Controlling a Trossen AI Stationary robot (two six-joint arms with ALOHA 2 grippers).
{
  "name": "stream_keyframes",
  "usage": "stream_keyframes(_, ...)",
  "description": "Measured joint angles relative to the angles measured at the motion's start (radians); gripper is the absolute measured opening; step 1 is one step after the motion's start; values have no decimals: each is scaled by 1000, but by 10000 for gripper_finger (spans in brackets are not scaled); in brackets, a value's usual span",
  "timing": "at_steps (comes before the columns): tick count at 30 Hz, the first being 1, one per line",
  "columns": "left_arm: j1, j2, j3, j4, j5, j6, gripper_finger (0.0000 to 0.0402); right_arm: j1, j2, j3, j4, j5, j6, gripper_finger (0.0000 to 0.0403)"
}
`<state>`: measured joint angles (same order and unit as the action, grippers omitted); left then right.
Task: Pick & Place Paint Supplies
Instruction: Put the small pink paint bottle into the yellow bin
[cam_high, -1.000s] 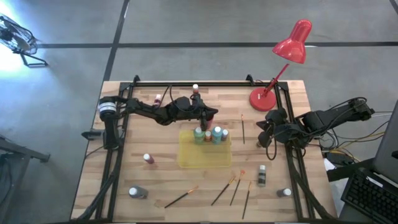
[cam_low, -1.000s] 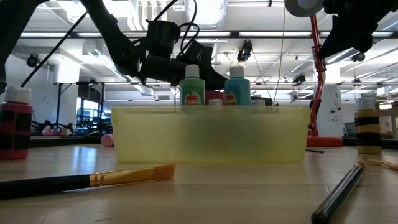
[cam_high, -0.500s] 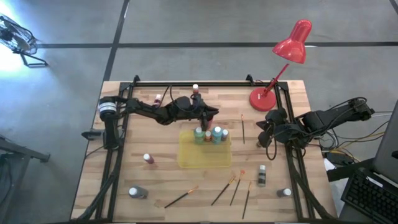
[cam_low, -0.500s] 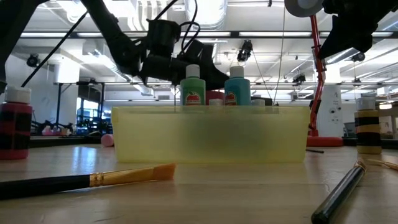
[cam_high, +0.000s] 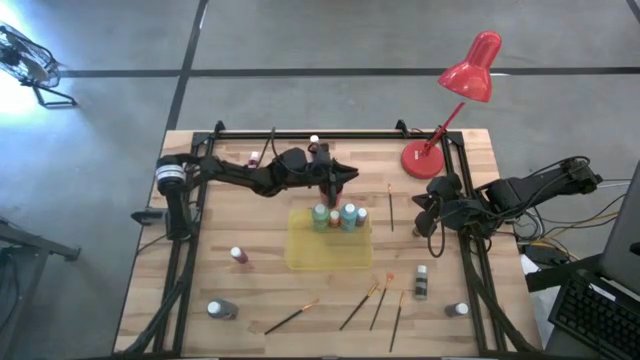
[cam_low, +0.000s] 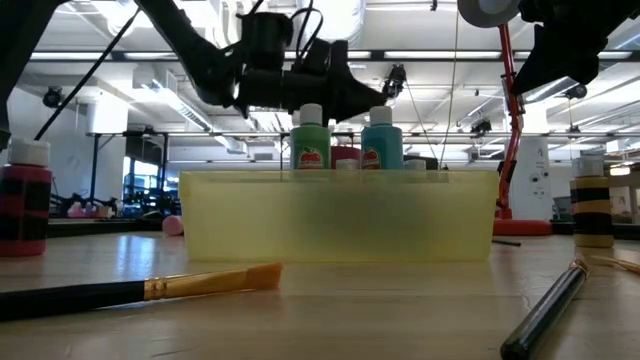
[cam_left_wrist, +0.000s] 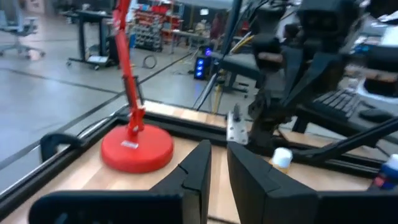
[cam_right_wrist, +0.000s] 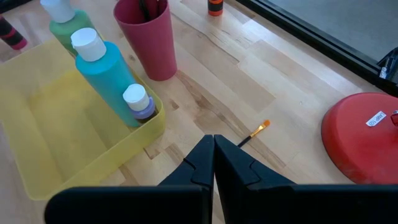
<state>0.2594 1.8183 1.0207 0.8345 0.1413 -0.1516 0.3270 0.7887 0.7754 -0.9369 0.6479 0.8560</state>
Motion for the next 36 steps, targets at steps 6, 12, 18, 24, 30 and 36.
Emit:
stream_keyframes(6, 1, -33, 44, -27, 52, 8, 60, 0, 0, 0, 0, 0, 0, 8)
stream_keyframes(12, 1, -123, 60, -126, 67, 50, 60, 0, 0, 0, 0, 0, 0, 8)
stream_keyframes(18, 1, -249, 61, -285, 68, 100, 60, 0, 0, 0, 0, 0, 0, 8)
stream_keyframes(24, 1, -380, 61, -478, 61, 154, 60, 0, 0, 0, 0, 0, 0, 8)
stream_keyframes(30, 1, -506, 59, -693, -65, 208, 60, 0, 0, 0, -1, 0, 0, 8)
stream_keyframes(36, 2, -608, 59, -870, -198, 231, 60, 0, 0, 0, 0, 0, 0, 8)
